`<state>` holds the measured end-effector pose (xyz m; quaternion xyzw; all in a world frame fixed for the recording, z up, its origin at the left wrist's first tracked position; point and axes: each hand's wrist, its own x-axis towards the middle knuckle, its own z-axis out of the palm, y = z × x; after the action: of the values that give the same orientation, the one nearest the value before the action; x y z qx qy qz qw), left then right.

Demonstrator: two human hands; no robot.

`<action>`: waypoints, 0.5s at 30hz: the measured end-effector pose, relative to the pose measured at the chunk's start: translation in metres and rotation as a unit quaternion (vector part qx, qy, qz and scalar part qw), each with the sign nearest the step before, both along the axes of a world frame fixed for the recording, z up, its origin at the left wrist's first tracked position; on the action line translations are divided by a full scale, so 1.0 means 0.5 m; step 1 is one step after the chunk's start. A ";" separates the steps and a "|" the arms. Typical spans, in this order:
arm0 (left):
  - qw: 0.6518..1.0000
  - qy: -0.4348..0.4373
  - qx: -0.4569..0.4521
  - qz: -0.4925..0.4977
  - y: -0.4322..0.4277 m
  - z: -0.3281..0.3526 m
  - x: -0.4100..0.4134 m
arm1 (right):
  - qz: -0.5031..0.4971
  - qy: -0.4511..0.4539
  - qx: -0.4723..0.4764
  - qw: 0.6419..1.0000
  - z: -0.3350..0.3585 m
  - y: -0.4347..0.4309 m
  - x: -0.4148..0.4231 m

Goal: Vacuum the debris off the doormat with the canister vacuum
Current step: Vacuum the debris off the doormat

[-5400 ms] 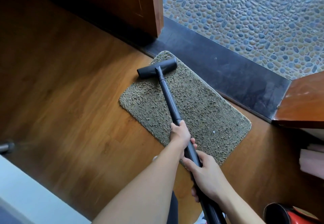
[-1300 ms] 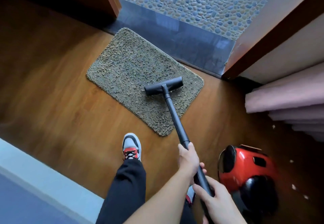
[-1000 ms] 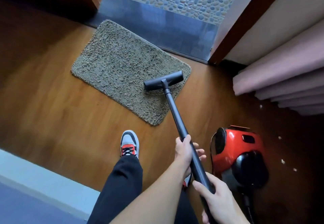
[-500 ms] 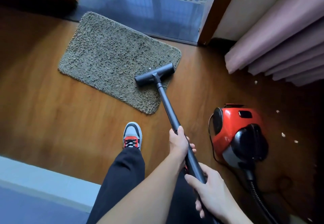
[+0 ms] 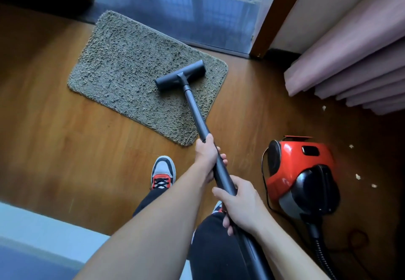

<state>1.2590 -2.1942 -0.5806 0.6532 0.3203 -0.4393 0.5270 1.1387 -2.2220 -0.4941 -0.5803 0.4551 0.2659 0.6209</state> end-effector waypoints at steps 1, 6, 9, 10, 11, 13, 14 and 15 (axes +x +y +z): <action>1.000 0.000 0.000 -0.002 -0.004 0.001 0.011 | 0.002 0.000 0.001 1.000 -0.003 -0.004 0.010; 1.000 0.012 -0.002 -0.005 -0.013 0.010 0.028 | -0.007 0.000 0.014 1.000 0.005 -0.016 0.025; 1.000 0.028 0.002 -0.006 -0.006 0.027 -0.001 | -0.006 0.009 0.020 1.000 0.026 -0.008 -0.002; 0.999 0.034 0.004 -0.008 -0.001 0.032 -0.018 | -0.006 0.013 0.019 1.000 0.032 -0.004 -0.017; 0.999 0.040 0.005 -0.010 0.003 0.037 -0.035 | -0.004 0.017 0.016 1.000 0.039 -0.001 -0.033; 0.999 0.053 0.005 -0.009 0.011 0.046 -0.073 | 0.006 0.024 0.012 1.000 0.056 0.003 -0.067; 0.998 0.060 0.004 -0.007 0.015 0.049 -0.091 | 0.013 0.026 0.010 1.000 0.065 0.005 -0.084; 0.998 0.067 0.002 -0.006 0.019 0.052 -0.109 | 0.018 0.029 0.009 0.999 0.073 0.007 -0.099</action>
<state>1.2047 -2.1848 -0.5546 0.6255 0.3517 -0.4846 0.5002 1.0892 -2.2185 -0.4575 -0.5745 0.4601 0.2982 0.6077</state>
